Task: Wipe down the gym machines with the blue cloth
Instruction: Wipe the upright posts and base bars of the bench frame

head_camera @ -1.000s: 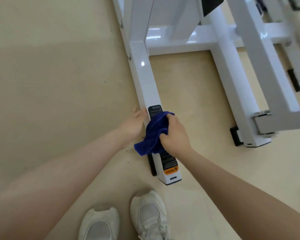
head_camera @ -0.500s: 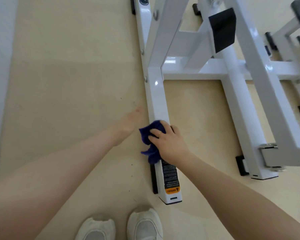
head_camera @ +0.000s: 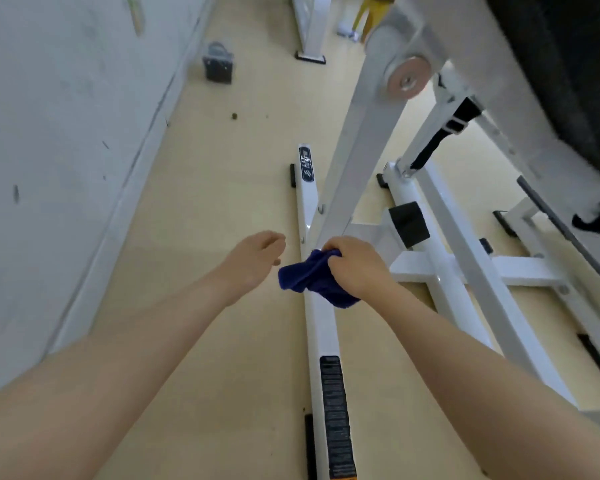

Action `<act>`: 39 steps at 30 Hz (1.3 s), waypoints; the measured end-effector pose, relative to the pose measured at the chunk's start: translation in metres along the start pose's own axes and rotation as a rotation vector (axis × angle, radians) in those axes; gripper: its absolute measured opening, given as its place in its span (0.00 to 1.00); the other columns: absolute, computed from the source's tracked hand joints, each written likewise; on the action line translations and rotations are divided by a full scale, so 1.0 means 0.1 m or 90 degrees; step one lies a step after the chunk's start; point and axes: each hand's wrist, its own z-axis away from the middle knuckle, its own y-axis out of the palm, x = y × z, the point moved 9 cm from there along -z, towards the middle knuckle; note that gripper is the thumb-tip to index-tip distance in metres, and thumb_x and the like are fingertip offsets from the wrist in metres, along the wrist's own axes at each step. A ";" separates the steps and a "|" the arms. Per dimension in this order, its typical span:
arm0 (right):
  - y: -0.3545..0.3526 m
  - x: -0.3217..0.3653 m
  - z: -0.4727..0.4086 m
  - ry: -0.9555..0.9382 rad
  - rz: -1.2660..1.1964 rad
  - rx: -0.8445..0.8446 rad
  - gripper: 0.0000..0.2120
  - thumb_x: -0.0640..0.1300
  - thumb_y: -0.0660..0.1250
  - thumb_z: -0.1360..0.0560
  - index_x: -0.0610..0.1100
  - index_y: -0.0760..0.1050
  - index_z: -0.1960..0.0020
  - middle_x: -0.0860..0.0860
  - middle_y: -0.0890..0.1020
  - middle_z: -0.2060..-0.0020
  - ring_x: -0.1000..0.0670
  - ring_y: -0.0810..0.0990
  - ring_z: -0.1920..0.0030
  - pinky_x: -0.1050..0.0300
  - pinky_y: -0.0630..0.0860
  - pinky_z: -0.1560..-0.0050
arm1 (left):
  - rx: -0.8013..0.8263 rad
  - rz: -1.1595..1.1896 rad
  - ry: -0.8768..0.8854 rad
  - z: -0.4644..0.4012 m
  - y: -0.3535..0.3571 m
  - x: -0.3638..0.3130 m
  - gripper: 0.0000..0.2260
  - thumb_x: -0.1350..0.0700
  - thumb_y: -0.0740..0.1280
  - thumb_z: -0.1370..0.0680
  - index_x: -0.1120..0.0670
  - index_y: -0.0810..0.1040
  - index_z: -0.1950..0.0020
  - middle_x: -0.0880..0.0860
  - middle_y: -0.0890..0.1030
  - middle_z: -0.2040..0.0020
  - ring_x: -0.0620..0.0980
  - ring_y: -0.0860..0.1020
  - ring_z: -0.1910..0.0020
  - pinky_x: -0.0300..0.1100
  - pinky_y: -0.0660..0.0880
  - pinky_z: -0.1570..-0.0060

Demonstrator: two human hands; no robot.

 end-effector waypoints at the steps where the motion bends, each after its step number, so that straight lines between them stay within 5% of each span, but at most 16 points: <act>1: -0.16 0.08 -0.01 -0.004 -0.052 -0.027 0.14 0.37 0.54 0.25 0.46 0.74 0.46 0.49 0.77 0.53 0.49 0.74 0.54 0.56 0.70 0.55 | -0.011 -0.010 0.026 -0.02 -0.08 -0.15 0.14 0.54 0.57 0.20 0.54 0.71 0.35 0.50 0.77 0.40 0.48 0.78 0.48 0.43 0.71 0.43; 5: -0.54 0.23 -0.08 0.002 -0.184 -0.056 0.10 0.43 0.55 0.23 0.48 0.72 0.45 0.50 0.78 0.53 0.50 0.76 0.56 0.57 0.72 0.57 | -0.036 -0.025 0.085 -0.14 -0.30 -0.65 0.14 0.59 0.58 0.21 0.54 0.72 0.37 0.50 0.80 0.49 0.47 0.79 0.54 0.41 0.72 0.48; 15: -1.17 0.59 -0.05 0.047 -0.102 0.071 0.08 0.44 0.60 0.25 0.45 0.73 0.48 0.49 0.78 0.54 0.51 0.74 0.58 0.56 0.73 0.56 | 0.018 -0.168 0.031 -0.20 -0.43 -1.47 0.13 0.59 0.57 0.22 0.56 0.75 0.39 0.51 0.81 0.48 0.49 0.79 0.54 0.38 0.73 0.55; 20: -1.47 0.79 0.15 0.105 -0.091 0.170 0.08 0.43 0.61 0.27 0.42 0.76 0.51 0.46 0.80 0.55 0.46 0.78 0.55 0.52 0.76 0.54 | 0.159 -0.452 0.019 0.00 -0.43 -1.79 0.15 0.56 0.56 0.20 0.55 0.72 0.35 0.53 0.76 0.37 0.51 0.73 0.39 0.40 0.68 0.42; 25: -1.71 1.08 0.43 0.119 -0.111 0.236 0.06 0.45 0.61 0.26 0.45 0.75 0.52 0.49 0.79 0.58 0.52 0.75 0.61 0.60 0.70 0.64 | 0.232 -0.552 -0.032 0.22 -0.63 -2.16 0.16 0.55 0.55 0.19 0.54 0.69 0.31 0.53 0.73 0.34 0.51 0.72 0.38 0.42 0.69 0.41; 30: -2.15 1.47 0.74 0.129 -0.133 0.286 0.07 0.46 0.61 0.27 0.44 0.75 0.55 0.48 0.80 0.60 0.48 0.78 0.58 0.55 0.74 0.58 | 0.271 -0.628 -0.122 0.51 -1.14 -2.52 0.16 0.54 0.54 0.19 0.52 0.70 0.32 0.53 0.72 0.34 0.53 0.72 0.38 0.44 0.70 0.41; 34: -3.00 1.99 0.79 0.077 -0.146 0.257 0.10 0.46 0.62 0.28 0.40 0.76 0.56 0.47 0.79 0.64 0.49 0.75 0.62 0.53 0.73 0.60 | 0.152 -0.542 -0.151 0.61 -1.70 -3.12 0.09 0.57 0.57 0.23 0.57 0.75 0.51 0.57 0.79 0.48 0.57 0.77 0.49 0.47 0.73 0.50; 39: -3.99 2.44 0.63 0.051 -0.226 0.197 0.12 0.44 0.61 0.30 0.36 0.67 0.66 0.47 0.68 0.72 0.49 0.65 0.68 0.55 0.64 0.66 | -0.136 -0.585 -0.137 0.70 -2.70 -3.93 0.10 0.62 0.55 0.23 0.59 0.72 0.45 0.59 0.75 0.44 0.59 0.75 0.50 0.45 0.69 0.57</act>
